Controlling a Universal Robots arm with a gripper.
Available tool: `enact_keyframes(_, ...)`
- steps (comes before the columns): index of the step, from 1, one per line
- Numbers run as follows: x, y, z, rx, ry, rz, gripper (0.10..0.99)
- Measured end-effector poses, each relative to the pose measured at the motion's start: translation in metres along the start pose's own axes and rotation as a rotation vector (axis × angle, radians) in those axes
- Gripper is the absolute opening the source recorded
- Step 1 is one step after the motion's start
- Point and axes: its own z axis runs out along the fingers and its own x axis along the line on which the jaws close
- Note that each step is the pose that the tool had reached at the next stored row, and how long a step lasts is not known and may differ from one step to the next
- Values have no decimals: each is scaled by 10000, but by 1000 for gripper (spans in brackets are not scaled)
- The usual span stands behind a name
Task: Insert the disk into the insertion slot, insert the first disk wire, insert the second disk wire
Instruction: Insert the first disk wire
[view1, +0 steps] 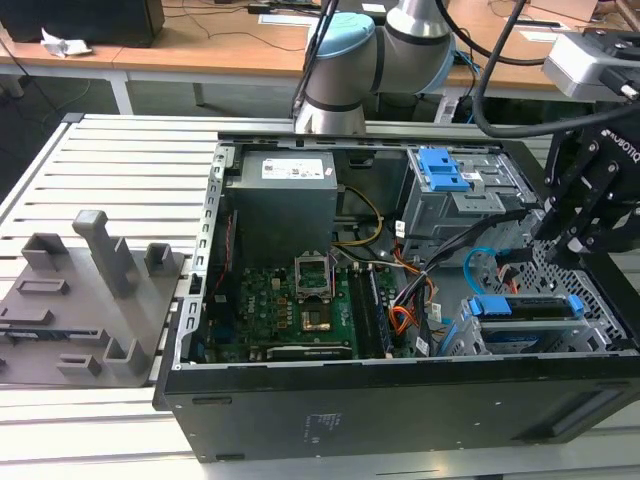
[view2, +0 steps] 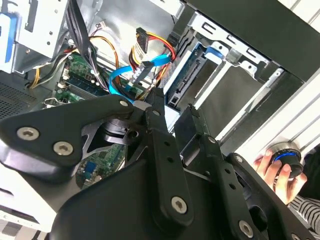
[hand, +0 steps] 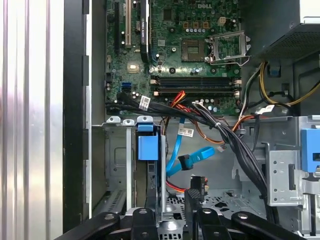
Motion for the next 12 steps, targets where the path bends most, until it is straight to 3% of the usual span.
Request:
enact_keyframes(7,-41,13,14,0,-1,-1,361)
enact_keyframes(12,-122,14,27,0,0,0,361)
